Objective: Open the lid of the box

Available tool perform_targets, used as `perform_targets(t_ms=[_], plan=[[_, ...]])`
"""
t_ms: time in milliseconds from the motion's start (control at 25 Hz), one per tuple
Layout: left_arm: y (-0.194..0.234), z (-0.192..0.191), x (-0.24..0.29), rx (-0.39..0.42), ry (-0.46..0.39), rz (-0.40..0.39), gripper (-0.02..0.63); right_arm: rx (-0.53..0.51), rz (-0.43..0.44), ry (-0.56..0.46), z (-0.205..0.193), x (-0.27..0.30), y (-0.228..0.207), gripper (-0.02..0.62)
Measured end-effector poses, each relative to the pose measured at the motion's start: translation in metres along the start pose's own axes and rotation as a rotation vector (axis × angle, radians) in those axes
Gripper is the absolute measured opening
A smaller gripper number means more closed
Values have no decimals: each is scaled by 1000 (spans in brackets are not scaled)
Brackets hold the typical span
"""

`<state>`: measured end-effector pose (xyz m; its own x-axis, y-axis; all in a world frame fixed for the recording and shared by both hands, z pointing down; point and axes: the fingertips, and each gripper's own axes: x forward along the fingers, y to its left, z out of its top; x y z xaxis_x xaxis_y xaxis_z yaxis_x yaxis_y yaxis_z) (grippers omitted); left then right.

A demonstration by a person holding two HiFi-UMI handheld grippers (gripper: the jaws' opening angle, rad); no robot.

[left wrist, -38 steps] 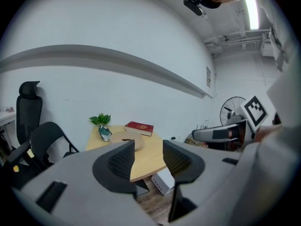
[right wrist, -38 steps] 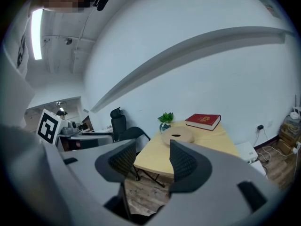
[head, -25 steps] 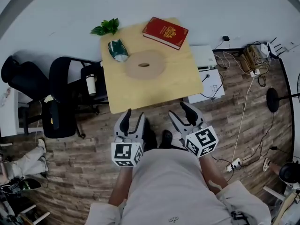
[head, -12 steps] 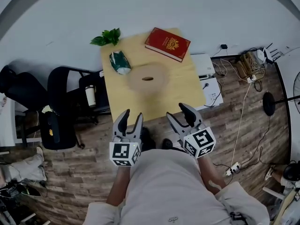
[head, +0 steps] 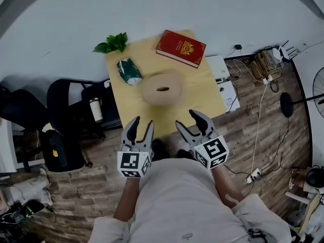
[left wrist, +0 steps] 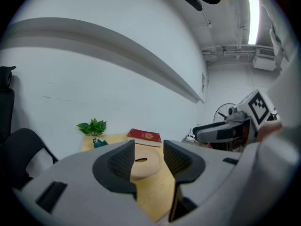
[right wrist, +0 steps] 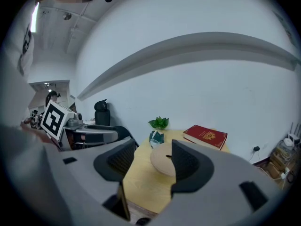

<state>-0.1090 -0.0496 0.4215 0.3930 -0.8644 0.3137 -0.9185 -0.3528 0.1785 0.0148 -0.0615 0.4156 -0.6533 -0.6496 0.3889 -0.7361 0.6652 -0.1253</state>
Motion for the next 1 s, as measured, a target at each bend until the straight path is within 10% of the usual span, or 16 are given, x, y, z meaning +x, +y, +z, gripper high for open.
perform_targets(t_ms=[1000], plan=[[63, -18, 32, -26, 81, -47, 175, -230, -19, 184, -25, 93, 7, 249]])
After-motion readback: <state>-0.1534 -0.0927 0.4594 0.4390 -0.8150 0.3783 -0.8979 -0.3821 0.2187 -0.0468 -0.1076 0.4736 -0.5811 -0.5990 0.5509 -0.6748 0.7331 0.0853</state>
